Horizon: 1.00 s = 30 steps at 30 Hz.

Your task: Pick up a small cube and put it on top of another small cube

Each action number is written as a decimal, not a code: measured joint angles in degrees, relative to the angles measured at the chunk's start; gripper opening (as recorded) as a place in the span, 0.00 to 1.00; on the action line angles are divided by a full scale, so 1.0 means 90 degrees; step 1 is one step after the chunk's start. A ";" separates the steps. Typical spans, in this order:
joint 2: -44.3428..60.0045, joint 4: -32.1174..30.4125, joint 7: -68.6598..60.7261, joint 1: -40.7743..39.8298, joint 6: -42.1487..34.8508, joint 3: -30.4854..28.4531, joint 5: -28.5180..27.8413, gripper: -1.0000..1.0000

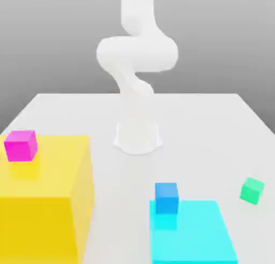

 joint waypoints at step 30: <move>0.6918 -0.1602 0.1355 0.3459 0.3796 0.1001 -0.2344 0.00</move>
